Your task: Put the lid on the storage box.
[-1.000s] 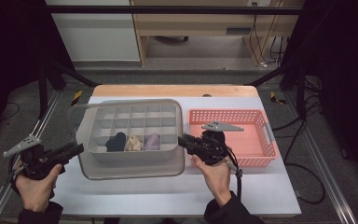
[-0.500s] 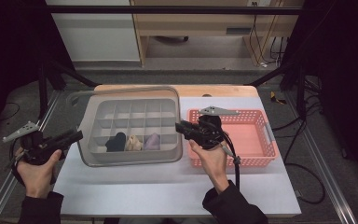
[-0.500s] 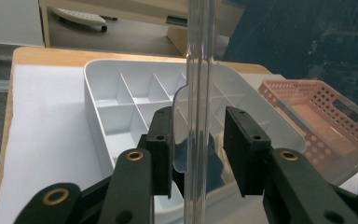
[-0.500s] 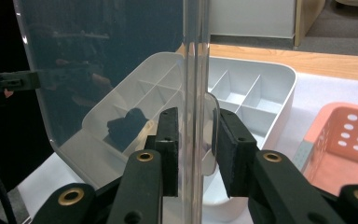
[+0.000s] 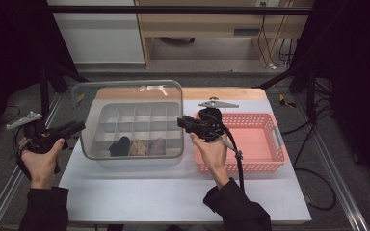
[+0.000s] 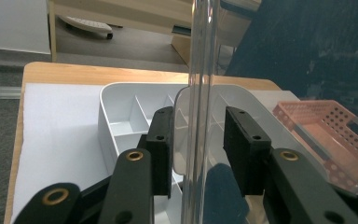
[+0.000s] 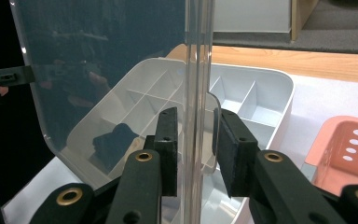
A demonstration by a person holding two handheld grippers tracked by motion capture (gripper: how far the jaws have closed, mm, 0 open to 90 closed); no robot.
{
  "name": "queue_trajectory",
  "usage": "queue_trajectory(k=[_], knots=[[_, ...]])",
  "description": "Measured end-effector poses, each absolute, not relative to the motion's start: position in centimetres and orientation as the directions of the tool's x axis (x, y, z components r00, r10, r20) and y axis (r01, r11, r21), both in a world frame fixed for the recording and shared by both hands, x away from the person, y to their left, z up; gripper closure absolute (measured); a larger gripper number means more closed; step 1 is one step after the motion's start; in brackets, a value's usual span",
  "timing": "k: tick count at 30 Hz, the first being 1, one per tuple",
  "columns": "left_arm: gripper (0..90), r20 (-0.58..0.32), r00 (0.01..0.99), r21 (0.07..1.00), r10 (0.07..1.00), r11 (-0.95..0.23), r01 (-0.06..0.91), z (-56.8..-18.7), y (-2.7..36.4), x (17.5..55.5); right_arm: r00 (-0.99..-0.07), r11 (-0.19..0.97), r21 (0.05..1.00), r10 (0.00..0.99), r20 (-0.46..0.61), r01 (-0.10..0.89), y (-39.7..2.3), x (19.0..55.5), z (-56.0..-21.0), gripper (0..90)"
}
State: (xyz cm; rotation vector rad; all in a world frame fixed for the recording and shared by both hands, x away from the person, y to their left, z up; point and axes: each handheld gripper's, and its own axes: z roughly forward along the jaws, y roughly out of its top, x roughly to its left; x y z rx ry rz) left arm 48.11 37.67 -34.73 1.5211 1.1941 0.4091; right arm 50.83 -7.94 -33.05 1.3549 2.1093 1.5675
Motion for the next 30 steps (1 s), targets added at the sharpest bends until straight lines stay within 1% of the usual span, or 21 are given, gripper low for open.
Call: queue_trajectory(k=[13,30], knots=[[62.7,-0.346,0.431,0.872,0.833,0.116,0.476,-35.7,37.5,50.0,-0.534,0.018,0.813,0.762,0.366,0.582,-8.0,52.1,-33.8,71.4],[63.0,-0.361,0.418,0.866,0.833,0.134,0.481,-36.0,37.5,50.2,-0.52,0.009,0.801,0.764,0.38,0.599,-7.9,53.0,-34.3,70.4]])
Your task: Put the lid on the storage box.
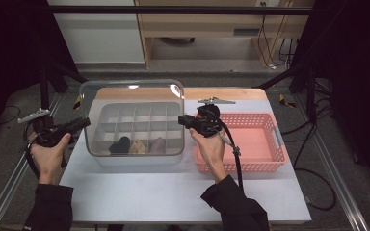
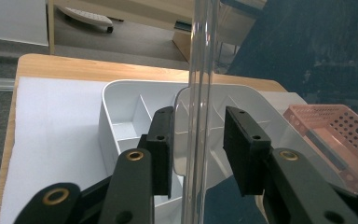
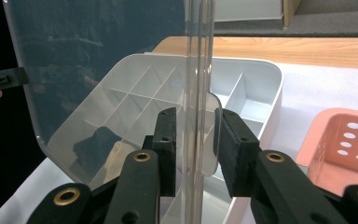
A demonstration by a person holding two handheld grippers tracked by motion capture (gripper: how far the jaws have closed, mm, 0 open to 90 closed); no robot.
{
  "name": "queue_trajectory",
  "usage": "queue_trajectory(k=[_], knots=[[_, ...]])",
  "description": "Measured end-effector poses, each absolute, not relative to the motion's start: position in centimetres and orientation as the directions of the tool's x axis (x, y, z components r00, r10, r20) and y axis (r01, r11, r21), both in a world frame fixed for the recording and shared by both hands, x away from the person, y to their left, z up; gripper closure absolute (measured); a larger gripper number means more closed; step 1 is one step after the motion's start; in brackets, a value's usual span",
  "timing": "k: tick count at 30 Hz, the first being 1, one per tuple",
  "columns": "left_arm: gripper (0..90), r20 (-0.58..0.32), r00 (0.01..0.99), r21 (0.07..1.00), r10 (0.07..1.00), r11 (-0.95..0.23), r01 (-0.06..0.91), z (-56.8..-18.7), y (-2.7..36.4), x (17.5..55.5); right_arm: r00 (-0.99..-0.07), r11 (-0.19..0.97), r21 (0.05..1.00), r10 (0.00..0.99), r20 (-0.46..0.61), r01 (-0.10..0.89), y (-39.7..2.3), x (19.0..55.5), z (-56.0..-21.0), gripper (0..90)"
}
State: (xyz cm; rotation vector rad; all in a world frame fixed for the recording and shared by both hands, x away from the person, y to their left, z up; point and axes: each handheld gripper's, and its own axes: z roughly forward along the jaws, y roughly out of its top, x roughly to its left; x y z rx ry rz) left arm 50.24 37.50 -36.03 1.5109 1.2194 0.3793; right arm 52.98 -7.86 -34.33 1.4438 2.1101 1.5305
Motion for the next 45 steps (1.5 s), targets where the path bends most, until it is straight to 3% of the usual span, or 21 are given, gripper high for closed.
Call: queue_trajectory(k=[18,45], knots=[[63.6,-0.354,0.405,0.867,0.843,0.133,0.48,-36.3,37.8,50.3,-0.515,0.003,0.799,0.766,0.386,0.602,-7.3,53.9,-35.3,68.2],[55.7,-0.332,0.372,0.863,0.867,0.12,0.491,-38.0,36.8,51.9,-0.457,-0.02,0.796,0.81,0.368,0.605,-6.1,55.3,-36.8,59.0]])
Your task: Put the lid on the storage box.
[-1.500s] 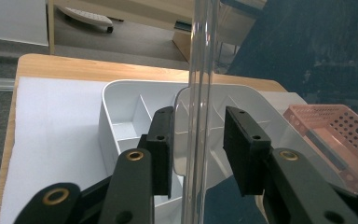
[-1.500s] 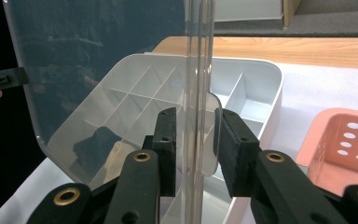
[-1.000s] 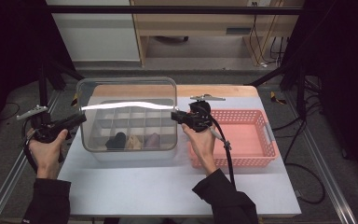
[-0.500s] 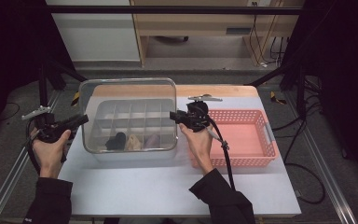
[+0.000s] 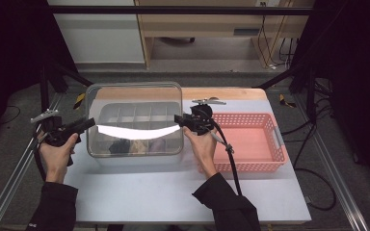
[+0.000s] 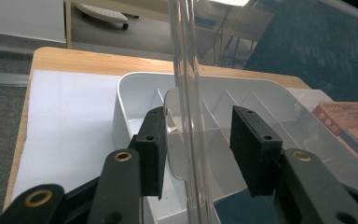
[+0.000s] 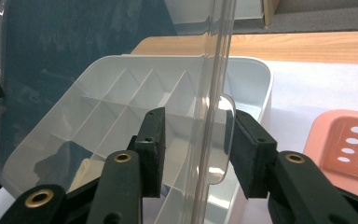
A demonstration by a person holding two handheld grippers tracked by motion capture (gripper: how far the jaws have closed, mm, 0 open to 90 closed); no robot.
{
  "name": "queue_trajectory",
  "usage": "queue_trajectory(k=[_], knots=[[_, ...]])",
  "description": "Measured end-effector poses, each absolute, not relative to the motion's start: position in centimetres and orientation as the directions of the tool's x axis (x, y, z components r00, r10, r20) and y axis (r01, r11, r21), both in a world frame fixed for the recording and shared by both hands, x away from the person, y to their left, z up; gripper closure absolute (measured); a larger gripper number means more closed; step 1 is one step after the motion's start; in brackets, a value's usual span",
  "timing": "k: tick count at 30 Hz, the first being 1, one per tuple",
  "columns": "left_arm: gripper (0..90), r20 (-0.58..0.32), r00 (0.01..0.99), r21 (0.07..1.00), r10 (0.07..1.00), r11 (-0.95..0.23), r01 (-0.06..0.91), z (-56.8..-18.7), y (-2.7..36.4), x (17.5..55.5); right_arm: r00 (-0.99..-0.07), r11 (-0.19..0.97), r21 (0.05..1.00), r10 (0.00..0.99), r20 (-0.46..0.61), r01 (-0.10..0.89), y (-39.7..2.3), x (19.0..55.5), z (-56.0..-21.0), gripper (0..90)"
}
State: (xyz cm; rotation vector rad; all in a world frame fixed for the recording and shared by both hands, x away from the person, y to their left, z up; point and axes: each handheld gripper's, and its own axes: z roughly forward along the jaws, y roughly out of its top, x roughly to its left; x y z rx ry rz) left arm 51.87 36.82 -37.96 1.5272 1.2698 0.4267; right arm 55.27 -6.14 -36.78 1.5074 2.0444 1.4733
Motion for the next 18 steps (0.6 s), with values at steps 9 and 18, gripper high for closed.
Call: queue_trajectory(k=[9,18], knots=[[54.2,-0.327,0.361,0.858,0.873,0.114,0.501,-38.3,36.6,52.4,-0.443,-0.02,0.788,0.818,0.367,0.616,-6.0,55.8,-37.3,56.8],[51.2,-0.32,0.345,0.847,0.882,0.103,0.522,-38.9,36.3,53.0,-0.418,-0.027,0.775,0.83,0.369,0.631,-5.6,56.5,-38.0,53.2]])
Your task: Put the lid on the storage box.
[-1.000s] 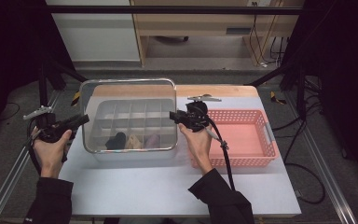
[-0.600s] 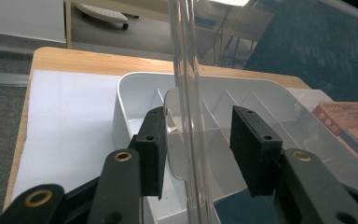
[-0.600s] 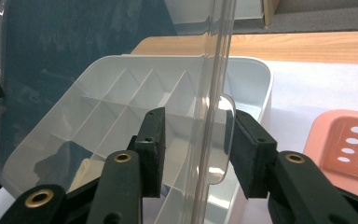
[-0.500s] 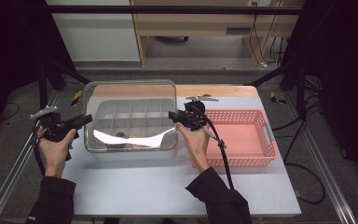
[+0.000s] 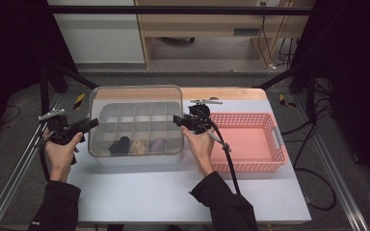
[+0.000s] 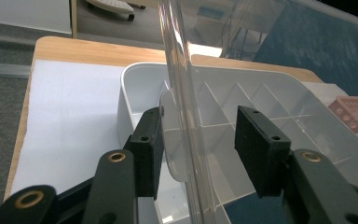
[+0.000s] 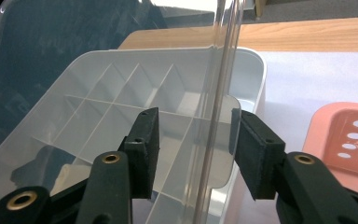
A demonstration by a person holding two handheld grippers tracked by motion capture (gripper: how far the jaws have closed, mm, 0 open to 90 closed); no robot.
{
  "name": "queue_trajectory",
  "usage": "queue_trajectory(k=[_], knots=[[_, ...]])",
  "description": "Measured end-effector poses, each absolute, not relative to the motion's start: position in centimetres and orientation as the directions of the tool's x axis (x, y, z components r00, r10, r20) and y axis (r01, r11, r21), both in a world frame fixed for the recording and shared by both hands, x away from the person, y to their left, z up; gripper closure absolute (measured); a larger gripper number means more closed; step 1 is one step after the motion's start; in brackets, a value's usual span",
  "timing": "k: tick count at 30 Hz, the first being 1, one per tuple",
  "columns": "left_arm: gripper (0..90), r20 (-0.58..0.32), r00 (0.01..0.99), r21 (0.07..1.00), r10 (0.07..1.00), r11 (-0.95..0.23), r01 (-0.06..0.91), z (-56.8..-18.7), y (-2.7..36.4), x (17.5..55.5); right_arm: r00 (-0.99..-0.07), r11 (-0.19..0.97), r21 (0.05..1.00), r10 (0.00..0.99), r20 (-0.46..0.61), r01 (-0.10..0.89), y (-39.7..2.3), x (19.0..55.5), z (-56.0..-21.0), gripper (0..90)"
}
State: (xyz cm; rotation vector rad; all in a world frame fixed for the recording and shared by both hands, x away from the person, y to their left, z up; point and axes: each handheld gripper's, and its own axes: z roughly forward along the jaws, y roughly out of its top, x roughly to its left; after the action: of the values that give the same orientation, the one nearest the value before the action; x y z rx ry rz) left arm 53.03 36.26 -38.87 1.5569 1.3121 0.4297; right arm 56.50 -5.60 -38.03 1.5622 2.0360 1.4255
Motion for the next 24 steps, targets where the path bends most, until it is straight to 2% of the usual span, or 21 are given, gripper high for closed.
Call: queue_trajectory(k=[24], knots=[[46.5,-0.331,0.325,0.811,0.886,0.09,0.578,-40.2,35.7,54.4,-0.366,-0.019,0.758,0.868,0.336,0.652,-4.6,57.7,-39.5,42.7]])
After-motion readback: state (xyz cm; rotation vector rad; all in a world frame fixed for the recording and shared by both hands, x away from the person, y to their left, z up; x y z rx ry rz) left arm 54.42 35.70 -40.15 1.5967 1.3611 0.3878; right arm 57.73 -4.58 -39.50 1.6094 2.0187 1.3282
